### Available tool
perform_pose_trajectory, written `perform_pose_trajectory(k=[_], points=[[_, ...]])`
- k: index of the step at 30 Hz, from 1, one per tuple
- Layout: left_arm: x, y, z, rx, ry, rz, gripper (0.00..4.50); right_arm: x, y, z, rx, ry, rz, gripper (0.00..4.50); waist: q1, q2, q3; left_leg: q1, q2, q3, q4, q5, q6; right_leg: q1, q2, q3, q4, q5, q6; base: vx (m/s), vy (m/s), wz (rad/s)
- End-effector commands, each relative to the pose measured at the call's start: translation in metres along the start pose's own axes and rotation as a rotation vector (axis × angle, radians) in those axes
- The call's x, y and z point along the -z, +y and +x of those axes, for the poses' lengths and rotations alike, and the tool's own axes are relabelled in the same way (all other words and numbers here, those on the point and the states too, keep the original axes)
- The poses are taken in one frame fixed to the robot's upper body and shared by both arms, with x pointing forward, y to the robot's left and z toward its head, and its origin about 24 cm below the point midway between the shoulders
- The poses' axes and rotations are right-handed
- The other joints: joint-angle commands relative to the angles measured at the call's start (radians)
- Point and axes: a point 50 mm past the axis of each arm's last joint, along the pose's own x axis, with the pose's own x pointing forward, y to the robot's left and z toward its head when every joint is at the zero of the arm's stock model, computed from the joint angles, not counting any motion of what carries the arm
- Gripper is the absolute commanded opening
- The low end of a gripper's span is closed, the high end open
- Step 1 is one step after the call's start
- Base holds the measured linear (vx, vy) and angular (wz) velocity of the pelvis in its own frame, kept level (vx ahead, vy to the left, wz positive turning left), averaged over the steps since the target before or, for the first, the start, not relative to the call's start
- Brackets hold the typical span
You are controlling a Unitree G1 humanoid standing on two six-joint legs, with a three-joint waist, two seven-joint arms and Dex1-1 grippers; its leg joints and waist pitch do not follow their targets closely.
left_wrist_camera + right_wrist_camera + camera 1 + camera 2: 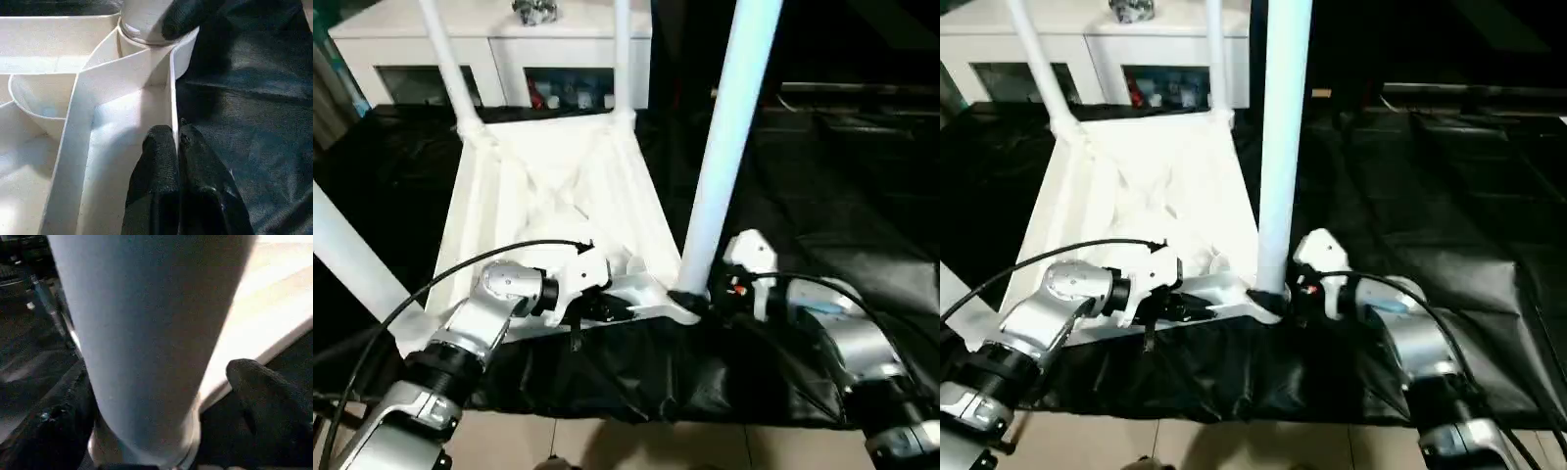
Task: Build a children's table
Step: Rotate leg to tighten
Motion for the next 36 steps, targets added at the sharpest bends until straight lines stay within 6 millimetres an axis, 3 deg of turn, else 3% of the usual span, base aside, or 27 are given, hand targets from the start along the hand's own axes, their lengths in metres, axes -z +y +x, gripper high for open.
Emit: perform_pose_trajectory(k=[1,2,10,16,25,32,36], points=[[0.003,-0.009,0.007,0.079,0.014,0.005,0.00,-0.003,0.001,0.003,-0.049,0.002,-0.016,4.05,-0.006,-0.013,-0.051,0.010,0.015,0.006,-0.069,-0.213,0.066,0.043,-0.042,0.028,-0.067,-0.200,-0.230,0.000,0.000,0.00],[0.003,-0.009,0.006,0.079,0.015,0.005,0.00,-0.003,0.001,0.004,-0.051,0.002,-0.016,3.91,-0.008,-0.018,-0.050,0.010,0.015,0.007,-0.069,-0.216,0.067,0.042,-0.042,0.028,-0.068,-0.204,-0.228,0.000,0.000,0.00],[0.005,-0.007,0.002,0.077,0.032,0.004,0.00,-0.001,0.002,0.006,-0.131,0.018,-0.011,3.32,-0.008,-0.023,-0.048,0.010,0.016,0.006,-0.072,-0.225,0.058,0.042,-0.044,0.029,-0.070,-0.232,-0.224,0.000,0.000,0.00],[0.005,-0.007,-0.001,0.083,0.038,0.005,0.00,0.000,0.003,0.007,-0.161,0.023,-0.009,2.71,-0.009,-0.022,-0.046,0.010,0.017,0.005,-0.074,-0.229,0.055,0.041,-0.044,0.029,-0.070,-0.230,-0.231,0.000,0.000,0.00],[0.007,-0.008,-0.005,0.094,0.055,0.006,0.00,-0.001,0.004,0.010,-0.196,0.015,-0.009,2.56,-0.009,-0.023,-0.041,0.011,0.018,0.005,-0.077,-0.238,0.050,0.040,-0.045,0.030,-0.071,-0.236,-0.232,0.000,0.000,0.00],[0.008,-0.007,-0.006,0.057,0.071,0.003,0.00,0.000,0.008,0.011,-0.211,0.009,0.000,2.56,-0.011,-0.021,-0.030,0.011,0.019,0.004,-0.084,-0.266,0.046,0.036,-0.043,0.031,-0.076,-0.265,-0.227,0.000,0.000,0.00],[0.001,-0.002,0.006,-0.083,0.051,-0.006,0.00,0.009,0.014,0.024,0.002,-0.007,0.043,2.56,-0.014,-0.024,-0.022,0.013,0.019,0.002,-0.092,-0.301,0.020,0.031,-0.046,0.034,-0.086,-0.347,-0.198,0.000,0.000,0.00]])
